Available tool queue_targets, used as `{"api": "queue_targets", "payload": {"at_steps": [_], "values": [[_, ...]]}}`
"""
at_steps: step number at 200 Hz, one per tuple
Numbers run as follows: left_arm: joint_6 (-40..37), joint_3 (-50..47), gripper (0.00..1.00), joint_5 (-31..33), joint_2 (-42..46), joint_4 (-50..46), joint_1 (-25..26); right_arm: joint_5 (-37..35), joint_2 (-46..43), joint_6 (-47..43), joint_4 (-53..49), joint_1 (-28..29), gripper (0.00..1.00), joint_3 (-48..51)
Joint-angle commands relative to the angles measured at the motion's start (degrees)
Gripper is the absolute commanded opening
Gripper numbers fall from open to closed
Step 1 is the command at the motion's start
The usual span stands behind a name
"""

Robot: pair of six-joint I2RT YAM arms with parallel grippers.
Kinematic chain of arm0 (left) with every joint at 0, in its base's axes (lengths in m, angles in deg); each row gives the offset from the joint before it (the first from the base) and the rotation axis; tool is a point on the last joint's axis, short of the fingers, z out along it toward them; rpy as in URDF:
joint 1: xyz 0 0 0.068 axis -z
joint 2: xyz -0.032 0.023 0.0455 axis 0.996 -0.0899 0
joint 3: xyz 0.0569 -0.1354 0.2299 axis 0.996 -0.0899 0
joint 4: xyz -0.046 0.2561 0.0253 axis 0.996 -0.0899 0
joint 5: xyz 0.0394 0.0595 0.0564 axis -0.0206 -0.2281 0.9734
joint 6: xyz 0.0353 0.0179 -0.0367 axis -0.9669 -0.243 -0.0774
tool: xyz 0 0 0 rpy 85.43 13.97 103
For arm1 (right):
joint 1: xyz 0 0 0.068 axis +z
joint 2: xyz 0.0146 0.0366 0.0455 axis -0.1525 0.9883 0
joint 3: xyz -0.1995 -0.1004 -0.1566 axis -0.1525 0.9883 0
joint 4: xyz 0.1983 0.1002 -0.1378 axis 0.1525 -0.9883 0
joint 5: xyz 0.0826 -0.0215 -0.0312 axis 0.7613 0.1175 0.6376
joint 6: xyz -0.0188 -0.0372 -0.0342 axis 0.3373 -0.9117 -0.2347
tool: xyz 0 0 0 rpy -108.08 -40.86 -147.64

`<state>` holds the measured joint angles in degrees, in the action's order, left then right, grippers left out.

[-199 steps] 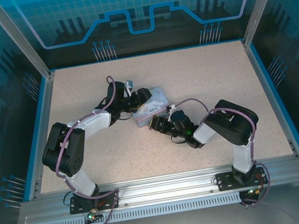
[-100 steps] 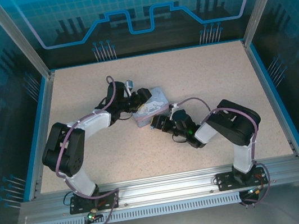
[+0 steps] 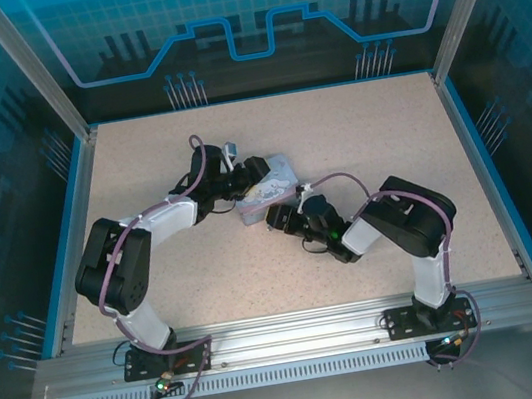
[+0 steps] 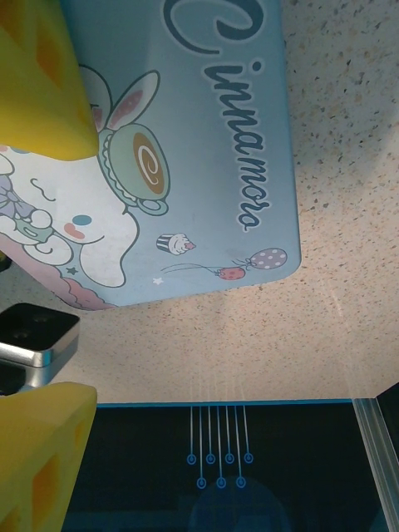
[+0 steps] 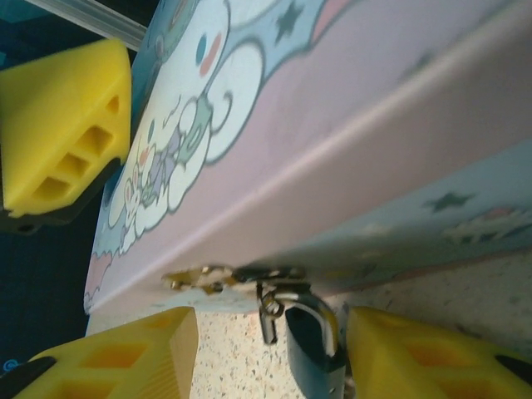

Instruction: Unlock a padlock with a key

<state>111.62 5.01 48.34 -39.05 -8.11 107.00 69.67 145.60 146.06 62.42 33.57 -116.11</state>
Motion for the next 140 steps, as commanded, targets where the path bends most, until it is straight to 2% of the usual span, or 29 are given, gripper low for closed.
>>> {"api": "queue_targets", "payload": {"at_steps": [1,107,140], "values": [[0.99,-1.33,0.72,0.12,-0.23,0.13,0.39,0.13,0.93,1.40,-4.71,1.81,0.48,1.19],[1.23,-1.58,0.72,0.38,0.04,0.41,0.39,-1.18,0.57,3.84,-6.09,3.01,0.34,1.86],[1.19,-1.60,0.72,0.55,-0.04,0.28,0.36,-1.20,0.74,4.12,-6.71,3.17,0.25,1.49]]}}
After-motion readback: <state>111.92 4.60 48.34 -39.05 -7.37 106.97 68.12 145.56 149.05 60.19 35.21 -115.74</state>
